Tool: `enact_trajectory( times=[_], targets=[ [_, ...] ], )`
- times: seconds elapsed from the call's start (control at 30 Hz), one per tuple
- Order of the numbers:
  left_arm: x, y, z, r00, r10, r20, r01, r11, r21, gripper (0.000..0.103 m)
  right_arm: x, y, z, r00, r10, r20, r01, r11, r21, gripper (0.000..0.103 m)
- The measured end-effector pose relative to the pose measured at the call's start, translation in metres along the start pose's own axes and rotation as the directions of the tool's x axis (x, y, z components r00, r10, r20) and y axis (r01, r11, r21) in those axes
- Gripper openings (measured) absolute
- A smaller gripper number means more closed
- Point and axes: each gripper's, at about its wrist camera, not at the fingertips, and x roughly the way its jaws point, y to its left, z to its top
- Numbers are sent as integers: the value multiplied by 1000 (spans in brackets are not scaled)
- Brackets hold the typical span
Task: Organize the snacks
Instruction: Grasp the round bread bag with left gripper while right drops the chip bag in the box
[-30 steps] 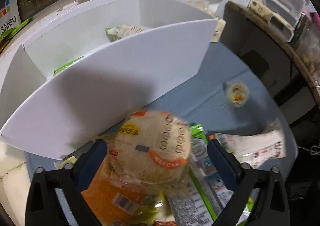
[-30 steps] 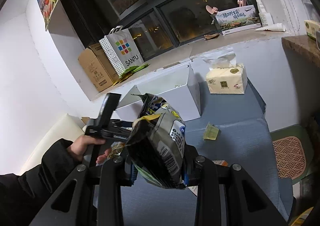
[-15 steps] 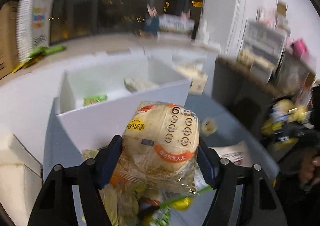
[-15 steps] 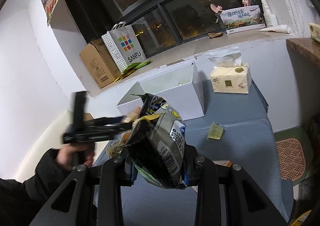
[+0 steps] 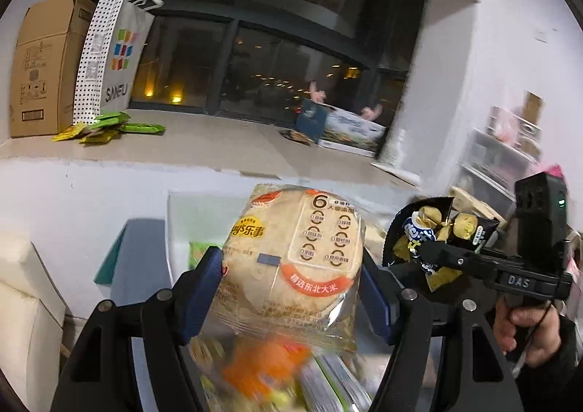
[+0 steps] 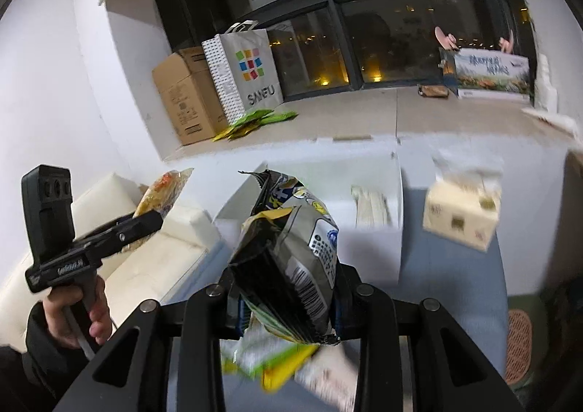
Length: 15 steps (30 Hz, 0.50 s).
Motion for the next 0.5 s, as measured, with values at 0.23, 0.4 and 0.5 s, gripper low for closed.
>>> enact_trajectory(
  times=[0.23, 0.4, 0.5],
  targets=[
    [109, 41, 34, 988, 70, -135, -76, 996, -44, 75, 107, -19, 77, 991, -64, -114, 73, 994, 78, 36],
    [144, 61, 38, 965, 139, -224, -157, 985, -65, 101, 168, -42, 89, 980, -59, -190, 90, 983, 158, 39],
    [137, 66, 36, 965, 147, -215, -165, 984, -70, 103, 177, -52, 91, 983, -49, -176, 89, 970, 227, 103]
  ],
)
